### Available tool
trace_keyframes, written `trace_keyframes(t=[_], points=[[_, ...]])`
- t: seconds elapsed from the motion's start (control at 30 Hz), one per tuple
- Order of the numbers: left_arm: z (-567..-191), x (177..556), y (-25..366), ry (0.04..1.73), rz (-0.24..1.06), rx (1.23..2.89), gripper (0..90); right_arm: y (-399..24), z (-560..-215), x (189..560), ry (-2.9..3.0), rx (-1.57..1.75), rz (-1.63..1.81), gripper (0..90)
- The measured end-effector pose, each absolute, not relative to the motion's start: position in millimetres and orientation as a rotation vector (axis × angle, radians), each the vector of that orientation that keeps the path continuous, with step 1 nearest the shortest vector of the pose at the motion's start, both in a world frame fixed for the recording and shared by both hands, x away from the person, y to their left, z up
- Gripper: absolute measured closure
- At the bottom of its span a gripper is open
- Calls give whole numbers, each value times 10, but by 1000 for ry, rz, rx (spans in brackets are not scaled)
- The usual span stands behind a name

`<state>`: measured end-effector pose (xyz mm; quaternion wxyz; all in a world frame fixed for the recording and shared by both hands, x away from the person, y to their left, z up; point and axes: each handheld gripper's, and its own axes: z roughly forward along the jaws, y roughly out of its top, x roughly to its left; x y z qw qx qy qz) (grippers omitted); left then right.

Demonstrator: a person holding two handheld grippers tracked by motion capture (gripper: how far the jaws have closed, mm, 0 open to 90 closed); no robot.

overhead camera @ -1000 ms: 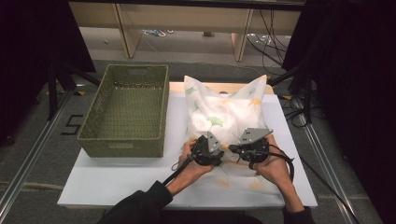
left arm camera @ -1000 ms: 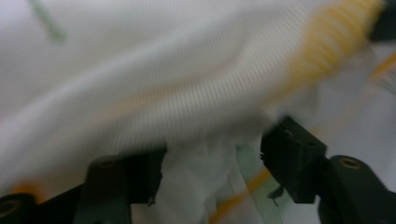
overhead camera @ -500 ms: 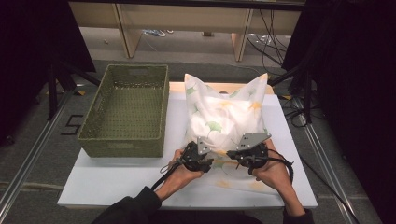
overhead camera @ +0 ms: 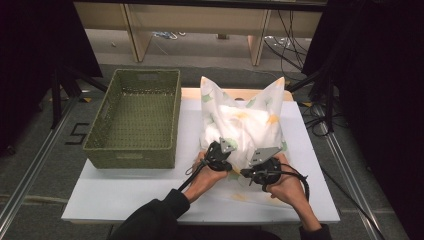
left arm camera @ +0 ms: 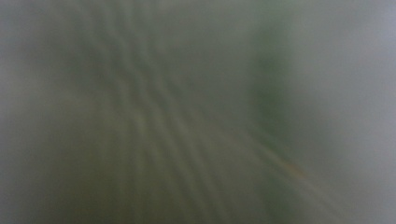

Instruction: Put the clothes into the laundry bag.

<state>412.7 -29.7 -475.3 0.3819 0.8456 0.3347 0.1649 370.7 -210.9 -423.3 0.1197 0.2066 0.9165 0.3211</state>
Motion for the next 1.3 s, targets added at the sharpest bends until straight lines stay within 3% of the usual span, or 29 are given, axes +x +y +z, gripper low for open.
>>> trace_keyframes(t=[0.07,0.17,0.43,0.73,0.87,1.0,1.1,1.3], points=[[-4711,3967,-188,815,394,2215,525,-2075,-4304,3720,2699,616,885,900],[-4597,3707,65,735,437,2249,442,-2038,-4369,3739,2707,630,863,900],[-4428,3449,646,823,579,2203,368,-2041,-4372,3754,2710,641,853,900],[-4795,3679,662,956,419,2283,325,-2055,-4370,3760,2705,636,865,900],[-4872,3809,641,980,349,2230,393,-2051,-4369,3757,2711,643,858,900],[-4864,3853,630,915,331,2242,621,-2059,-4368,3765,2704,630,867,900],[-4855,3829,631,874,326,2239,853,-2053,-4377,3775,2717,619,869,900],[-4704,3574,729,786,340,2232,880,-1993,-4472,3825,2708,592,755,900]])
